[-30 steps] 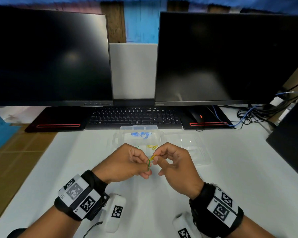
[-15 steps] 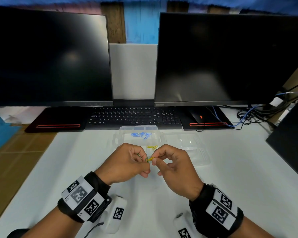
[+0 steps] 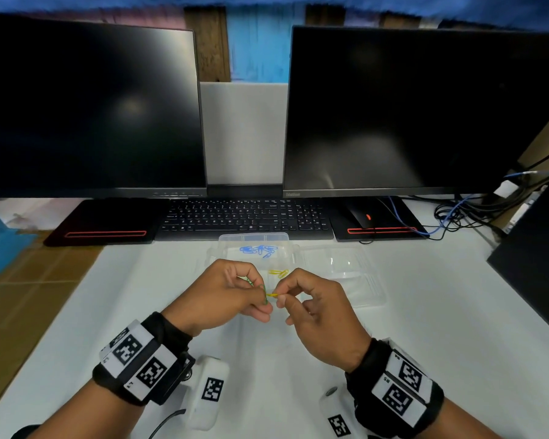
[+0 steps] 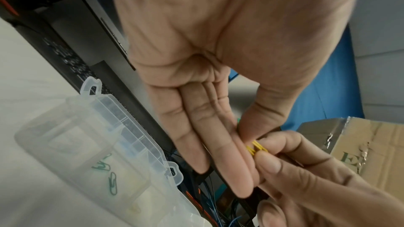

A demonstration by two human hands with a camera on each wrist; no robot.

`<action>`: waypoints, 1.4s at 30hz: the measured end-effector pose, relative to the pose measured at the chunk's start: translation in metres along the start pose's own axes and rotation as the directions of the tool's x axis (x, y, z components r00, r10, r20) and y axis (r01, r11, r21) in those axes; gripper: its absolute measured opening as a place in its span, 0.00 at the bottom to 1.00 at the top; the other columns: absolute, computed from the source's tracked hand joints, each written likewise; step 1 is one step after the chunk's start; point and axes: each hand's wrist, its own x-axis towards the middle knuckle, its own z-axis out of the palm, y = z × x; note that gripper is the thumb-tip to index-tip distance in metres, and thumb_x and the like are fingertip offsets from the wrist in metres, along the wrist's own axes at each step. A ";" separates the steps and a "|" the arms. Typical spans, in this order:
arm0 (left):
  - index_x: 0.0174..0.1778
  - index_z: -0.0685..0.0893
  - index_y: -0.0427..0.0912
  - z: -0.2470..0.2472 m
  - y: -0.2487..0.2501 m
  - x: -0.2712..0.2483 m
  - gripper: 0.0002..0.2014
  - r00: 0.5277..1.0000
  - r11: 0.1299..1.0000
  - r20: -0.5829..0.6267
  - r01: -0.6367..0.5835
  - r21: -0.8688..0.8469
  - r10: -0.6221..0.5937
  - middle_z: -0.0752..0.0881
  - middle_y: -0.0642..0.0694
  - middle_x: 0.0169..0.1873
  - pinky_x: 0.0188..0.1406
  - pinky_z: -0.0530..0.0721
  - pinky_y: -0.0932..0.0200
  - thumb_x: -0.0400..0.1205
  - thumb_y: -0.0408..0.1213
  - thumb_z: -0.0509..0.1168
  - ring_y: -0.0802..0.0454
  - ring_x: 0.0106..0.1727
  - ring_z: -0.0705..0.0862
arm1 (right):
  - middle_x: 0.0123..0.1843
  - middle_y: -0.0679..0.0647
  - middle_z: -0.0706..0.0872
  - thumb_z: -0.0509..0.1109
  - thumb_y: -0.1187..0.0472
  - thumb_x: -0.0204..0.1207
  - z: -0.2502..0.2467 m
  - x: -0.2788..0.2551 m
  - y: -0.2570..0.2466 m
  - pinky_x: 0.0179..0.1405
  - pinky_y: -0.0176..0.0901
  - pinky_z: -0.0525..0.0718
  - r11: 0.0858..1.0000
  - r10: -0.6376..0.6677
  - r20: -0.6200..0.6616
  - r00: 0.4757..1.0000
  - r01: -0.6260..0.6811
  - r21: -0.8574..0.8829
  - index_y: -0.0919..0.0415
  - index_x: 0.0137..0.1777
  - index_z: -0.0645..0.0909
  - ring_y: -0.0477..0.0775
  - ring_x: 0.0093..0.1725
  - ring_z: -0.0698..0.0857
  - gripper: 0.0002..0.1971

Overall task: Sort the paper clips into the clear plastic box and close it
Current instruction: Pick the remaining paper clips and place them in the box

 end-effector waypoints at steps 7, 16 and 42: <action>0.35 0.83 0.34 -0.011 0.007 -0.001 0.08 0.999 0.996 -0.026 0.044 -0.081 -0.046 0.90 0.27 0.36 0.46 0.90 0.55 0.76 0.20 0.63 0.34 0.39 0.92 | 0.37 0.48 0.84 0.66 0.71 0.76 -0.005 0.001 -0.003 0.30 0.63 0.85 0.999 -0.018 0.011 1.000 0.019 -0.044 0.59 0.42 0.82 0.50 0.40 0.82 0.08; 0.35 0.89 0.39 -0.009 0.001 0.000 0.04 0.999 0.990 0.024 0.027 0.140 -0.030 0.91 0.42 0.37 0.39 0.82 0.58 0.74 0.29 0.71 0.50 0.36 0.90 | 0.34 0.42 0.86 0.73 0.66 0.74 -0.019 0.012 -0.005 0.29 0.63 0.86 0.999 0.024 -0.191 0.981 -0.031 -0.032 0.54 0.36 0.84 0.47 0.39 0.84 0.07; 0.33 0.88 0.33 -0.008 0.005 -0.004 0.05 0.986 0.943 0.161 -0.023 0.333 -0.033 0.75 0.56 0.17 0.25 0.69 0.65 0.69 0.32 0.71 0.61 0.21 0.69 | 0.57 0.46 0.87 0.67 0.68 0.79 -0.010 0.006 -0.001 0.46 0.45 0.87 0.957 0.230 0.448 0.864 -0.285 0.058 0.52 0.60 0.84 0.43 0.52 0.82 0.14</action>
